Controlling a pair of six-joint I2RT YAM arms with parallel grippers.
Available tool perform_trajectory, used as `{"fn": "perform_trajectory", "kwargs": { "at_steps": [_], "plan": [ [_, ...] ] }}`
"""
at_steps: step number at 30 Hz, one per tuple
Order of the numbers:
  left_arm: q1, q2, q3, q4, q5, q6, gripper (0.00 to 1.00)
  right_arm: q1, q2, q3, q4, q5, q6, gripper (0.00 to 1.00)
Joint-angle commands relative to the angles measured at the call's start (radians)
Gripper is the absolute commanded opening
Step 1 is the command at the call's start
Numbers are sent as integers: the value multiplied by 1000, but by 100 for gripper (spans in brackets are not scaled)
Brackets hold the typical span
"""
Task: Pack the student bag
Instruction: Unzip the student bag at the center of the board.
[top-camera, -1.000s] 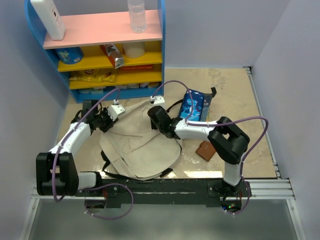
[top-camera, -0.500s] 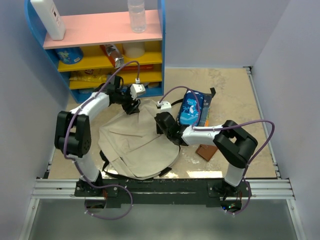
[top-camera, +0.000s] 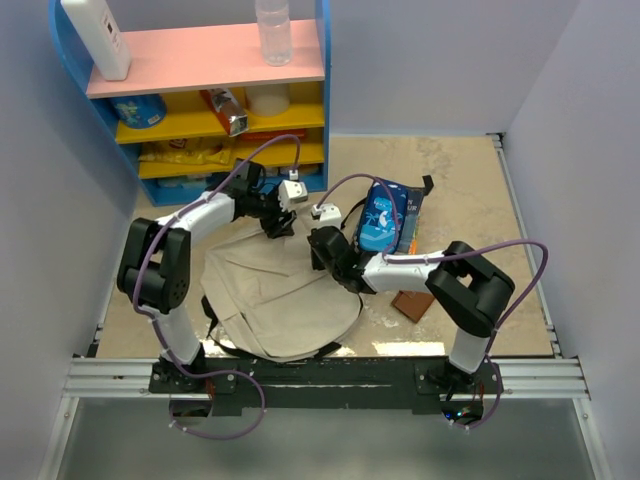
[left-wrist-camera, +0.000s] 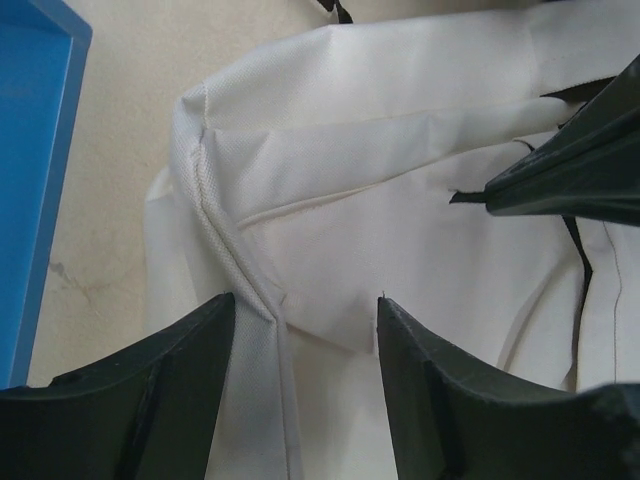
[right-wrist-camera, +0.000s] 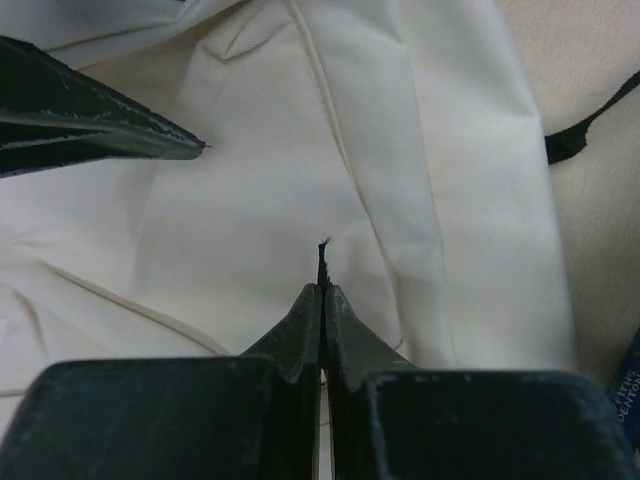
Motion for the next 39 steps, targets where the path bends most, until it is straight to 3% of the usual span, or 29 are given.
{"fn": "perform_trajectory", "kwargs": {
  "at_steps": [1,6,11,19,30,32,34,35,36,37,39],
  "plan": [
    [-19,-94,10,34,41,-13,61,13,-36,3,25,23,8,0],
    [-17,-147,-18,110,-51,-39,59,13,-39,-10,24,27,14,0],
    [-16,-92,-70,211,-217,-97,57,13,-48,-22,33,26,20,0],
    [-16,-94,-79,285,-154,-128,65,14,-57,-51,57,18,29,0],
    [-37,60,59,287,-105,-169,63,16,-55,-47,61,9,32,0],
    [-39,83,68,281,-108,-169,56,16,-60,-53,61,14,31,0],
    [-39,95,77,261,-126,-166,39,16,-65,-54,62,14,28,0],
    [-39,98,77,258,-140,-165,29,16,-65,-54,62,17,26,0],
    [-39,98,77,248,-155,-165,7,16,-63,-53,64,17,26,0],
    [-37,93,71,245,-207,-169,0,16,-59,-44,64,15,20,0],
    [-24,61,48,263,-252,-194,0,16,-45,-28,62,14,15,0]
  ]
}}
